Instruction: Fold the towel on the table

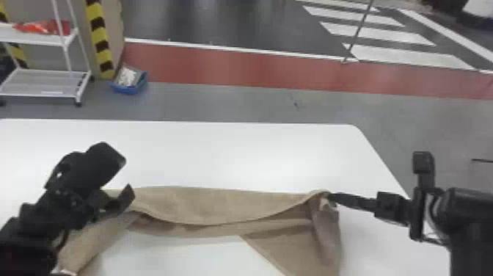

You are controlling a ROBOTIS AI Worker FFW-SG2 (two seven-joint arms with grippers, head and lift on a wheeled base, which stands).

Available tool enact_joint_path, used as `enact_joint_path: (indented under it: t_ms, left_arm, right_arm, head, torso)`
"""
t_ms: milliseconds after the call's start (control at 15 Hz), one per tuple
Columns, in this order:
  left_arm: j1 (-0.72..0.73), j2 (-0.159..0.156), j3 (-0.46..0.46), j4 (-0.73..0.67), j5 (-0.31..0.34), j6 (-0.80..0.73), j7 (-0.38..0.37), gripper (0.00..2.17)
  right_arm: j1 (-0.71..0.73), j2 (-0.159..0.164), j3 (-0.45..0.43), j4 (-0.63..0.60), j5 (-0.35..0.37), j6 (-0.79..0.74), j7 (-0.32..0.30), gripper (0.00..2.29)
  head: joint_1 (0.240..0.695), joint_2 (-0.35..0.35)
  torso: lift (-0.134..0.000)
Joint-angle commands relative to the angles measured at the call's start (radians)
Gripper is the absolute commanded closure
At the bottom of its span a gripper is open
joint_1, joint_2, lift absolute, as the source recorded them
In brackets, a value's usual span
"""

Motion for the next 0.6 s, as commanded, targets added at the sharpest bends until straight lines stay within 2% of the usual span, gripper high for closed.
enact_joint_path:
  t_ms: [0, 133, 267, 400, 533]
  left_arm:
    - [-0.087, -0.003, -0.011, 0.086, 0.038, 0.026, 0.015, 0.17]
    - [-0.098, -0.003, -0.022, 0.092, 0.021, 0.072, 0.001, 0.19]
    - [-0.033, -0.003, 0.03, -0.024, 0.021, 0.072, -0.062, 0.2]
    - [0.068, -0.003, 0.091, -0.149, 0.023, 0.056, -0.177, 0.2]
    - [0.149, -0.003, 0.12, -0.21, 0.02, 0.038, -0.231, 0.2]
  right_arm:
    - [-0.049, 0.0, -0.016, 0.078, -0.023, 0.057, -0.047, 1.65]
    - [-0.053, 0.0, -0.033, 0.094, -0.046, 0.094, -0.064, 1.65]
    - [-0.03, 0.0, -0.039, 0.06, -0.057, 0.122, -0.059, 1.65]
    - [-0.015, -0.002, -0.052, 0.048, -0.083, 0.116, -0.058, 1.65]
    - [-0.018, -0.003, -0.05, 0.048, -0.083, 0.106, -0.058, 1.65]
  head:
    - [0.695, -0.224]
    - [0.695, -0.226]
    - [0.695, -0.231]
    - [0.695, -0.225]
    - [0.695, -0.218]
  torso:
    - [-0.124]
    - [-0.124]
    - [-0.124]
    - [-0.124]
    - [-0.124]
